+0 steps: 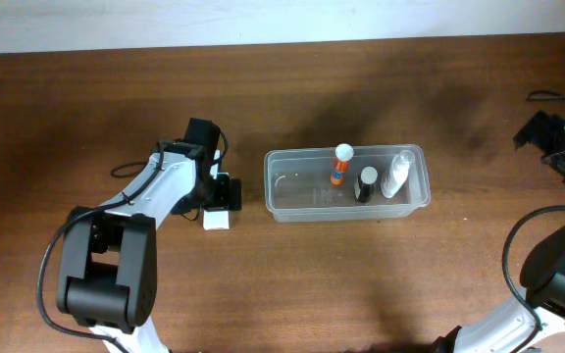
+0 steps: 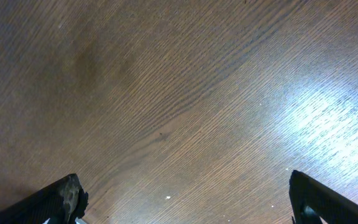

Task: Pack container
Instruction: 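Lower the left gripper and close it on the Panadol box, then lift the Panadol box and lower it flat into the container's left side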

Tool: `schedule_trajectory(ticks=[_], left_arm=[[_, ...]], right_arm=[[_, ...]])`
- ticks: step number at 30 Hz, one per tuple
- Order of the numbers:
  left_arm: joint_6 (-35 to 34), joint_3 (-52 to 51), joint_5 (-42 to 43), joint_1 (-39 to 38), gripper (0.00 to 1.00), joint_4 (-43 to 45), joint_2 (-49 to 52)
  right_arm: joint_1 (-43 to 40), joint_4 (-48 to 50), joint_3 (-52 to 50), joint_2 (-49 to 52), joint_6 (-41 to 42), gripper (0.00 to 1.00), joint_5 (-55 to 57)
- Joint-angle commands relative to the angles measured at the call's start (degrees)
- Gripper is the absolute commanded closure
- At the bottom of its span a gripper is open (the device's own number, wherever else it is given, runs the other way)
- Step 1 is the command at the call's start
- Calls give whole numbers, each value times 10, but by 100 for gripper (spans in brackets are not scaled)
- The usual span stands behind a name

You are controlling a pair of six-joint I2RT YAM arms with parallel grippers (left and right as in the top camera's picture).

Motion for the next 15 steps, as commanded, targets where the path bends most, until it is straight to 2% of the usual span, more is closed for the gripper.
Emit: schedule_trajectory(ticks=[1, 6, 8, 9, 12, 13, 15], left_arm=[[-9, 9, -8, 2, 1, 3, 7], [-9, 9, -13, 0, 1, 2, 9], [-9, 9, -14, -1, 11, 2, 9], [-9, 9, -14, -1, 22, 2, 9], [-9, 9, -14, -1, 39, 2, 9], [-9, 9, -14, -1, 44, 2, 9], [-9, 9, -14, -1, 45, 2, 9]], right_arm=[[0, 1, 1, -3, 5, 2, 1], [0, 1, 1, -3, 5, 2, 1], [0, 1, 1, -3, 5, 2, 1], [0, 1, 1, -3, 5, 2, 1], [0, 1, 1, -3, 5, 2, 1], [0, 1, 1, -3, 5, 2, 1], [0, 1, 1, -3, 5, 2, 1]])
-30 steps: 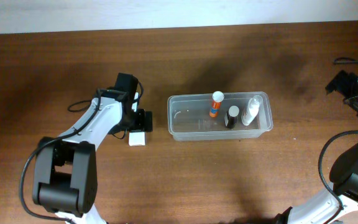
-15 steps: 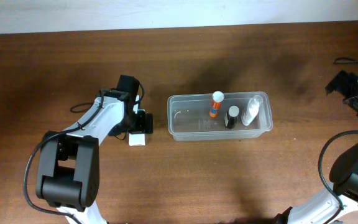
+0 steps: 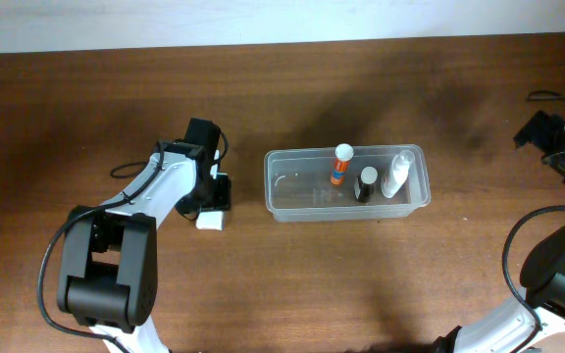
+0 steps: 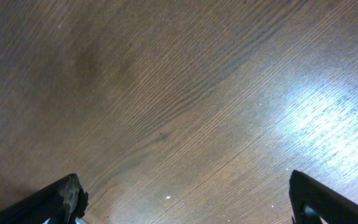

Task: Pack container
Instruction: 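Lift the Panadol box and lower it flat into the container's left side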

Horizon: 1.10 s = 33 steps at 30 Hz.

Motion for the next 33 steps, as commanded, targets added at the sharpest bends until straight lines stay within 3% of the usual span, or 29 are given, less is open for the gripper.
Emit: schedule_trajectory(ticks=[1, 9, 14, 19, 24, 33], left_arm=[[-3, 9, -6, -1, 45, 1, 7], [6, 55, -4, -1, 47, -41, 6], [15, 175, 2, -1, 47, -132, 6], [49, 316, 68, -5, 47, -236, 6], [144, 397, 123, -47, 47, -290, 6], [352, 398, 121, -139, 46, -287, 22]], right_arm=[[0, 1, 1, -3, 5, 2, 1], [0, 1, 1, -3, 5, 2, 1], [0, 1, 1, -3, 5, 2, 1], [0, 1, 1, -3, 5, 2, 1], [0, 1, 1, -3, 5, 2, 1], [0, 1, 1, -3, 5, 2, 1]])
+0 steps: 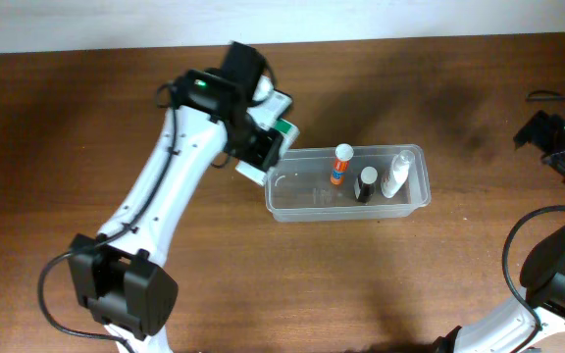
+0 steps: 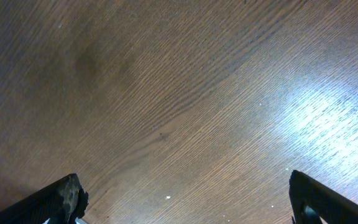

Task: Pack container
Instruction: 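Lift the Panadol box and lower it flat into the container's left side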

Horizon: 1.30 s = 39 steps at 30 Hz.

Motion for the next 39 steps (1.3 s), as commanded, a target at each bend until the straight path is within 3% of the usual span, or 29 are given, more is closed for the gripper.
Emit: schedule_trajectory(ticks=[1, 9, 14, 38, 39], left_arm=[[129, 5, 13, -20, 46, -4, 18], [267, 4, 13, -54, 46, -4, 36], [311, 4, 13, -66, 47, 8, 38], [324, 11, 14, -76, 45, 33, 94], [318, 17, 12, -76, 37, 33, 94]], right_arm=[[0, 1, 1, -3, 5, 2, 1], [0, 1, 1, -3, 5, 2, 1], [0, 1, 1, -3, 5, 2, 1], [0, 1, 1, -3, 5, 2, 1], [0, 1, 1, -3, 5, 2, 1]])
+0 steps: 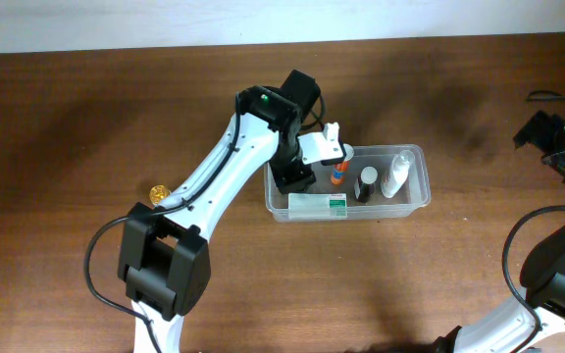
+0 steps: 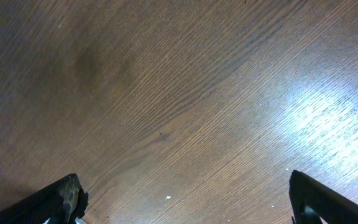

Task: Pack container
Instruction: 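Lift the Panadol box and lower it flat into the container's left side, then open the left gripper and move it over the gold-lidded jar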

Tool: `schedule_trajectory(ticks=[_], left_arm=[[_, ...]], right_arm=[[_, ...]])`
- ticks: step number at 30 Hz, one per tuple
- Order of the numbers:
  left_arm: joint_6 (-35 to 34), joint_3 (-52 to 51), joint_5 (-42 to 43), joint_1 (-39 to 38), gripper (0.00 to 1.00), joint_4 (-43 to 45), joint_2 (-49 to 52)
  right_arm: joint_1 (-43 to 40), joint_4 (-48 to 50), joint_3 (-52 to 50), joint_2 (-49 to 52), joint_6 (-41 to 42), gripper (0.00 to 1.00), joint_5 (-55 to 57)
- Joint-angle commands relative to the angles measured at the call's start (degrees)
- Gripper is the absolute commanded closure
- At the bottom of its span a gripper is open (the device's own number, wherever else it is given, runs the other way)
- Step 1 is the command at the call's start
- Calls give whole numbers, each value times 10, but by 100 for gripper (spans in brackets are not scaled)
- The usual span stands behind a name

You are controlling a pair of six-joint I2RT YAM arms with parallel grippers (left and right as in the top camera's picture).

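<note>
The clear plastic container (image 1: 418, 201) sits mid-table. Inside stand an orange tube with a white cap (image 1: 339, 165), a black bottle (image 1: 365, 183) and a white bottle (image 1: 395, 174). A white box with a green stripe (image 1: 318, 204) lies flat along the front wall at the container's left end. My left gripper (image 1: 295, 179) hangs over that left end, right behind the box; its jaws are hidden from above. My right gripper (image 2: 185, 208) is open far to the right over bare wood, with nothing between its fingers (image 2: 67, 196).
A small gold round object (image 1: 159, 187) lies on the table left of the container. The right arm (image 1: 557, 137) rests near the table's right edge. Dark wooden tabletop (image 1: 410, 284) surrounds the container.
The left gripper was holding the white box raised by the container's back-left corner. Now the box lies inside at the front left and the gripper is over that end. The right arm has not moved.
My left gripper was down at the white box on the table left of the container, and the box shifted slightly. Then the box was held up at the container's left corner. Now it lies inside the container, and a gold object shows where the arm had been.
</note>
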Motion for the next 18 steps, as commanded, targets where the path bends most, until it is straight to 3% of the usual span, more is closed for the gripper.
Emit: schedule_trajectory(ticks=[1, 4, 9, 15, 18], left_arm=[[-7, 25, 4, -3, 28, 1, 3], [-56, 67, -36, 3, 1, -16, 2], [-169, 148, -125, 31, 1, -64, -2], [-421, 169, -174, 125, 1, -96, -22], [-509, 169, -184, 179, 1, -141, -23]], right_arm=[[0, 1, 1, -3, 5, 2, 1], [0, 1, 1, -3, 5, 2, 1], [0, 1, 1, -3, 5, 2, 1], [0, 1, 1, -3, 5, 2, 1], [0, 1, 1, -3, 5, 2, 1]])
